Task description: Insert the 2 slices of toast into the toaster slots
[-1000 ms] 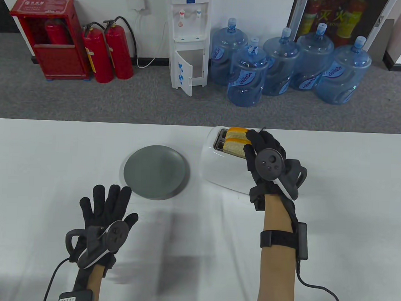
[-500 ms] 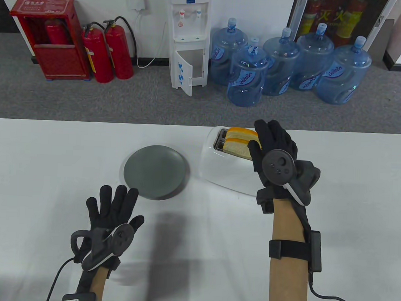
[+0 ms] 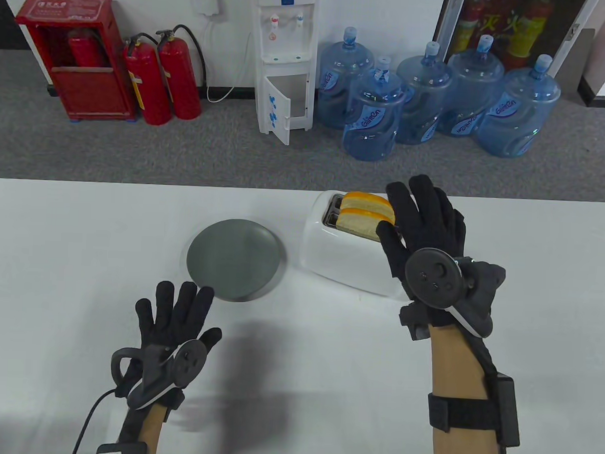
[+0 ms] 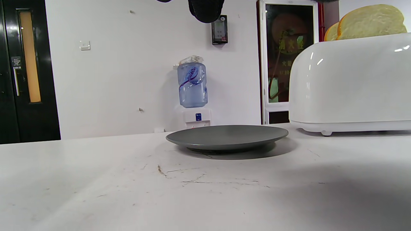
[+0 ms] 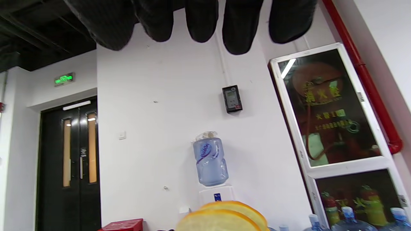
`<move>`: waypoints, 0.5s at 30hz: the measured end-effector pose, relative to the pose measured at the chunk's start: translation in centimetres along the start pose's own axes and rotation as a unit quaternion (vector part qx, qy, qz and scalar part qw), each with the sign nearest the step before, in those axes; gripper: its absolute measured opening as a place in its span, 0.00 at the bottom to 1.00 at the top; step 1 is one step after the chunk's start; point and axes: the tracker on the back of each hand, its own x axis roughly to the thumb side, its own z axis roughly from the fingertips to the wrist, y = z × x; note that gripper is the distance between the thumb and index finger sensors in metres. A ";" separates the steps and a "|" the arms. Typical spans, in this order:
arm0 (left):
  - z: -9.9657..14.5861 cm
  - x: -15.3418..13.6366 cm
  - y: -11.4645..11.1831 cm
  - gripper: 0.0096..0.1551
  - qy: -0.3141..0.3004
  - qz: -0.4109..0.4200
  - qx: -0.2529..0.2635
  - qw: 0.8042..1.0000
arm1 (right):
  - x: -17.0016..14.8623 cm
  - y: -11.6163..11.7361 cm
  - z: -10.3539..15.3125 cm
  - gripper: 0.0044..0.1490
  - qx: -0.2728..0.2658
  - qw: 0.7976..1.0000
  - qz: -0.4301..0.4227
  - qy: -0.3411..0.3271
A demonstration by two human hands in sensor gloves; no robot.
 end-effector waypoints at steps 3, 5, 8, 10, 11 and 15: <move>0.0 0.2 0.0 0.43 -0.002 0.000 0.001 1.000 | 0.6 -0.8 0.5 0.40 -0.004 1.000 -0.008 -0.013; 0.0 0.2 0.0 0.43 -0.004 0.002 0.001 1.000 | 0.9 -1.3 0.8 0.40 -0.006 1.000 -0.010 -0.021; 0.0 0.3 -0.1 0.43 -0.006 -0.001 0.001 1.000 | 1.2 -1.8 1.4 0.40 -0.011 0.999 -0.012 -0.030; 0.1 0.3 -0.1 0.43 -0.006 0.000 0.000 1.000 | 1.3 -1.9 1.7 0.40 -0.015 0.999 -0.012 -0.035; 0.1 0.4 -0.1 0.43 -0.006 0.001 0.000 1.000 | 1.3 -2.0 2.0 0.40 -0.019 0.999 -0.012 -0.038; 0.1 0.5 0.0 0.43 -0.008 -0.001 0.001 1.000 | 1.5 -1.8 2.8 0.41 -0.027 0.999 -0.013 -0.044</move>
